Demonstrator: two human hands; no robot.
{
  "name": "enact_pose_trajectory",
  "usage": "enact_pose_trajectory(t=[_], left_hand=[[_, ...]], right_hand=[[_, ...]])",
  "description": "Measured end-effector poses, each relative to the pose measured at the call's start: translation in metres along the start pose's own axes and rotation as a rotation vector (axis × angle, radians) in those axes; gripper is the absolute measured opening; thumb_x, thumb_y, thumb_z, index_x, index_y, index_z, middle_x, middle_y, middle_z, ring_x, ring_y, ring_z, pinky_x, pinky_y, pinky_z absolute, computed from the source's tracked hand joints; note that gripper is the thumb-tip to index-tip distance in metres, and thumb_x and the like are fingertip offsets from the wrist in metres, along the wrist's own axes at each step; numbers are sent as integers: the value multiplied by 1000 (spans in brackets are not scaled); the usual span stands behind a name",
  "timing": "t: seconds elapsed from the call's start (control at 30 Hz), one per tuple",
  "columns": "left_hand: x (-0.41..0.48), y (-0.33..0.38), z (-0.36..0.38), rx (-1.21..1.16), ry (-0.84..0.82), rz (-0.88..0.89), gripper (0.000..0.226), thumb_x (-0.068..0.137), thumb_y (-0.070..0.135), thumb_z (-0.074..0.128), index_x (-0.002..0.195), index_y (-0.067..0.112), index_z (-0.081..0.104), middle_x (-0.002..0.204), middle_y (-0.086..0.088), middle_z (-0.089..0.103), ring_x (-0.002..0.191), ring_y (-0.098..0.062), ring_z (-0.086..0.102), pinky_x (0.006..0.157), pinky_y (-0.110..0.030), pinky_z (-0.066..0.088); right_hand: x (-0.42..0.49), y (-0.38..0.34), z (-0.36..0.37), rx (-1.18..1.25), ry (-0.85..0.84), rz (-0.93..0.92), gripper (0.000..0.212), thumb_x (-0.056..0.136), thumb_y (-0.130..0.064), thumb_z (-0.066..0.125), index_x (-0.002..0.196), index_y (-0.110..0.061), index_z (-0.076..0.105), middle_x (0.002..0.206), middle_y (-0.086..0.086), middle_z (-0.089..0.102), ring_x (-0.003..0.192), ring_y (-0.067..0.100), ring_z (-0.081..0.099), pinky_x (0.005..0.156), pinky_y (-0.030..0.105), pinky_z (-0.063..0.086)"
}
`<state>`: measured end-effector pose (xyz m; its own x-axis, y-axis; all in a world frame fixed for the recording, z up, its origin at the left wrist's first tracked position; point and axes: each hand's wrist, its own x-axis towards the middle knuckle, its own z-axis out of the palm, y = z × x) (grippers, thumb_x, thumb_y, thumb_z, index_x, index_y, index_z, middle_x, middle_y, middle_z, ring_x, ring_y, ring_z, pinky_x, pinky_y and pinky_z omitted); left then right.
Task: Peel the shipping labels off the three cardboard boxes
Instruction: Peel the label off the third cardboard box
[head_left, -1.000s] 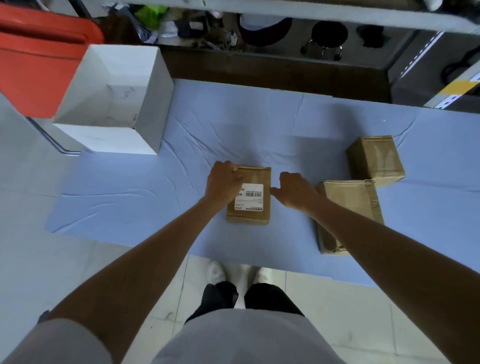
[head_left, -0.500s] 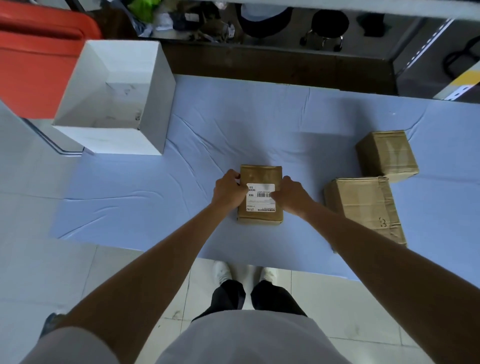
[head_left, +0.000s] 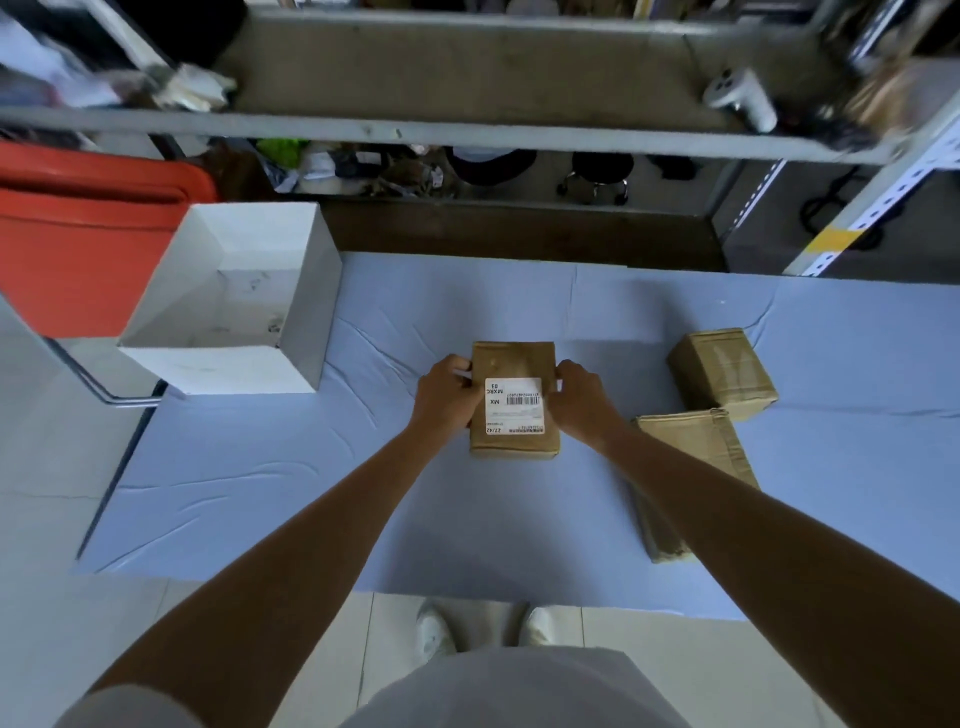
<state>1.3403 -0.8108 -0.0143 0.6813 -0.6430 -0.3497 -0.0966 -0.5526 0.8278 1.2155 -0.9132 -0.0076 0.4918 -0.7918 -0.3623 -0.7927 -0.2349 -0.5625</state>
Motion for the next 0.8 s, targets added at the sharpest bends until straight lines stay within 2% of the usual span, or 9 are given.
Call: enact_pose_trajectory(t=[0.07, 0.2, 0.43, 0.7, 0.8], left_hand=[[0, 5, -1, 5, 2, 25, 17, 82, 10, 62, 98, 11, 59, 103, -15, 68, 98, -34, 65, 82, -51, 56], [0, 12, -2, 21, 1, 58, 20, 83, 12, 63, 102, 9, 59, 105, -16, 67, 99, -35, 65, 81, -52, 55], [-1, 9, 2, 23, -17, 58, 26, 85, 10, 64, 109, 6, 57, 106, -15, 68, 95, -30, 67, 76, -50, 58], [-3, 8, 6, 36, -22, 88, 24, 83, 10, 65, 106, 6, 58, 102, -15, 68, 95, -31, 66, 79, -50, 57], [-4, 7, 7, 46, -30, 102, 25, 84, 11, 65, 107, 6, 58, 104, -14, 68, 96, -30, 66, 79, -50, 57]], right_hand=[[1, -3, -5, -24, 16, -23, 28, 92, -7, 40, 116, 1, 52, 119, 21, 58, 109, 39, 55, 85, 37, 45], [1, -3, -8, -17, 45, -41, 29, 94, -14, 43, 116, 0, 54, 119, 20, 59, 109, 39, 56, 83, 35, 44], [-1, 5, -6, -19, 78, -53, 26, 95, -13, 40, 112, -1, 55, 114, 21, 60, 102, 39, 57, 83, 40, 48], [-5, 12, -5, -38, 92, -31, 24, 95, -11, 40, 112, -1, 54, 113, 19, 60, 100, 37, 57, 71, 31, 40], [-8, 12, -6, -43, 108, -29, 24, 95, -11, 41, 112, -1, 54, 113, 19, 61, 98, 37, 58, 72, 33, 42]])
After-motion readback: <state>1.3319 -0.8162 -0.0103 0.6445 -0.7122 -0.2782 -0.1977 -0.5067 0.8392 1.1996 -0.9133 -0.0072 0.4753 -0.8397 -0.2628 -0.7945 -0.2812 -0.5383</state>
